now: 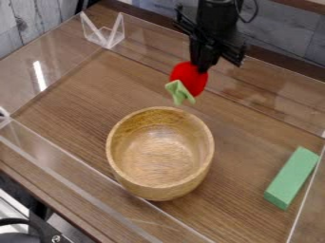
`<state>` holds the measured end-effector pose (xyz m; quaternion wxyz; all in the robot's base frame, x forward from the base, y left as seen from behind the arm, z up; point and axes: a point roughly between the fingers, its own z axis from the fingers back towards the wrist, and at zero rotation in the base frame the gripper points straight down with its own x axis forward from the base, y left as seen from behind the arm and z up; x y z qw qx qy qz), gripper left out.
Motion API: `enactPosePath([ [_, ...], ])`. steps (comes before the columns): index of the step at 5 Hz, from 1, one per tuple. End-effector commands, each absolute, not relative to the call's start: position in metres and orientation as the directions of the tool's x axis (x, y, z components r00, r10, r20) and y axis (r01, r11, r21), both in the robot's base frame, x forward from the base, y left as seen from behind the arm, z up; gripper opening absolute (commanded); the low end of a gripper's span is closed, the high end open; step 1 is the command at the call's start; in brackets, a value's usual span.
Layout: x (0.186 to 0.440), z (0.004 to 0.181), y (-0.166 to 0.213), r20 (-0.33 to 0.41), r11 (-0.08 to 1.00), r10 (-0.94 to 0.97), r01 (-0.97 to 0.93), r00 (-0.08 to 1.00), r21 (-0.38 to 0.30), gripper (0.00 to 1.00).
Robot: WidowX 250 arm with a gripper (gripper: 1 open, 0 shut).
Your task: Move the red fruit to the left
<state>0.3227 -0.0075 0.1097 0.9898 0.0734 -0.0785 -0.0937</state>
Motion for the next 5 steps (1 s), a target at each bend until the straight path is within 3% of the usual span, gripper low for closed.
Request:
enactPosePath([
  [1, 0.343, 0.121, 0.003, 0.212, 0.970, -0.200, 0.162, 0.957, 0.184, 0.00],
  [3, 0.336, 0.132, 0.031, 0.223, 0.976, -0.147, 0.105, 0.964, 0.191, 0.00],
  [5, 0.325, 0.127, 0.110, 0.238, 0.962, 0.120, -0.172, 0.964, 0.211, 0.00],
])
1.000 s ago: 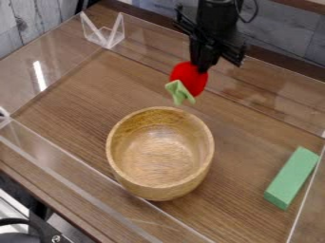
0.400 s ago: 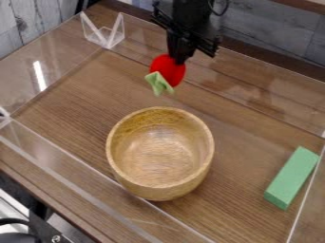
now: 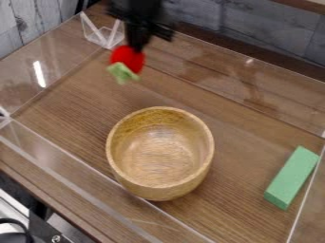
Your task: Move the red fruit to the left
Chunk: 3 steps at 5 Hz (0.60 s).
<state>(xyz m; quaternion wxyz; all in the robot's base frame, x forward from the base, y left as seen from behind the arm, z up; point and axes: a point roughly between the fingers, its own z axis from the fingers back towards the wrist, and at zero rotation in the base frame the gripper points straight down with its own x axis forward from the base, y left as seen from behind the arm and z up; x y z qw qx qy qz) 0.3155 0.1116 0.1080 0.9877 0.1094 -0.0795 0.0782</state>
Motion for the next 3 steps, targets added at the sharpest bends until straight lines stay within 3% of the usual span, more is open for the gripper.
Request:
enactPosePath([
  [1, 0.320, 0.118, 0.150, 0.236, 0.941, 0.203, -0.257, 0.950, 0.222, 0.00],
  [3, 0.335, 0.098, 0.175, 0.233, 0.926, 0.245, -0.298, 0.941, 0.230, 0.00],
])
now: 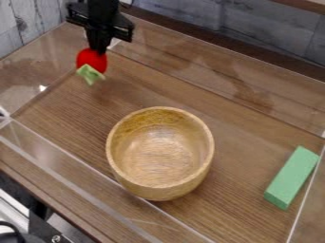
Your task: Move the red fruit to the left
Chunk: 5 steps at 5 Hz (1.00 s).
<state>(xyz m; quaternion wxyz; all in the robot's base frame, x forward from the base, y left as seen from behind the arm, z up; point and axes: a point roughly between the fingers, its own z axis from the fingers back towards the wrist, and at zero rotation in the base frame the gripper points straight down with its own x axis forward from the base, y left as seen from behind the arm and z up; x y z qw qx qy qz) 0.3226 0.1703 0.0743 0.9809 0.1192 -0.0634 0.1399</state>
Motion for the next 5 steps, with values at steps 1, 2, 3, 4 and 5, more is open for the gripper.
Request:
enactPosePath([
  [1, 0.346, 0.092, 0.179, 0.228, 0.928, 0.241, -0.293, 0.943, 0.231, 0.00],
  [2, 0.349, 0.092, 0.184, 0.220, 0.936, 0.215, -0.265, 0.951, 0.232, 0.00],
  [3, 0.350, 0.092, 0.189, 0.210, 0.943, 0.192, -0.239, 0.959, 0.230, 0.00],
  [4, 0.356, 0.083, 0.196, 0.199, 0.943, 0.199, -0.243, 0.960, 0.226, 0.00],
  [5, 0.359, 0.078, 0.202, 0.188, 0.944, 0.211, -0.250, 0.959, 0.215, 1.00],
])
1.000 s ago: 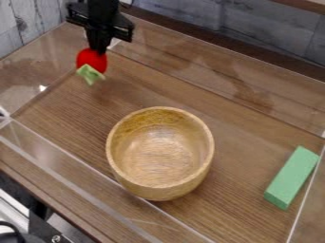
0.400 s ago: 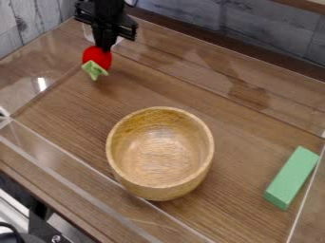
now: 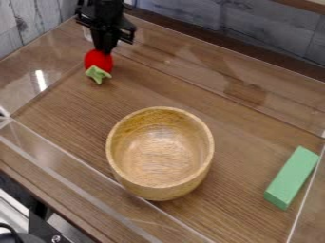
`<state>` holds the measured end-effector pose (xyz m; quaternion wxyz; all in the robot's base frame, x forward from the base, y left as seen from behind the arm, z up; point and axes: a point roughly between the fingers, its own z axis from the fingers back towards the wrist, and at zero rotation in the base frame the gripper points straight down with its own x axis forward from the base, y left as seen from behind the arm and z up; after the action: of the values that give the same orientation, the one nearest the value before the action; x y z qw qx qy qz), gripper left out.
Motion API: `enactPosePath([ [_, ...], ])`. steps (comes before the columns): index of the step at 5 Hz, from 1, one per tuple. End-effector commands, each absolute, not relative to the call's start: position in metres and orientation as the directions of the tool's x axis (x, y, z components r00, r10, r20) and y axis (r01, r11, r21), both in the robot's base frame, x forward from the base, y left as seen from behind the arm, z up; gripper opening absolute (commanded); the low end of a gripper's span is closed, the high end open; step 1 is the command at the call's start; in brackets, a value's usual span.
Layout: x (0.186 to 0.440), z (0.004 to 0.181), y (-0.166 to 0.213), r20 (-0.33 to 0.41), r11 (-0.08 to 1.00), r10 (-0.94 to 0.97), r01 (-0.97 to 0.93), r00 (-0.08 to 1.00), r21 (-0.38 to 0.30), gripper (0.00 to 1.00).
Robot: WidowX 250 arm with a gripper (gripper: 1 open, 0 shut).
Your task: Move the red fruit to the left
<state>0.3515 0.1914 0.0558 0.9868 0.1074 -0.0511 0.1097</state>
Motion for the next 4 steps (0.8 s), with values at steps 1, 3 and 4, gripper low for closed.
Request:
enactPosePath([
  [1, 0.356, 0.084, 0.211, 0.179, 0.932, 0.268, -0.302, 0.947, 0.203, 1.00],
  [3, 0.349, 0.098, 0.219, 0.165, 0.930, 0.283, -0.312, 0.945, 0.194, 1.00],
  [4, 0.346, 0.102, 0.219, 0.154, 0.943, 0.242, -0.270, 0.958, 0.195, 1.00],
])
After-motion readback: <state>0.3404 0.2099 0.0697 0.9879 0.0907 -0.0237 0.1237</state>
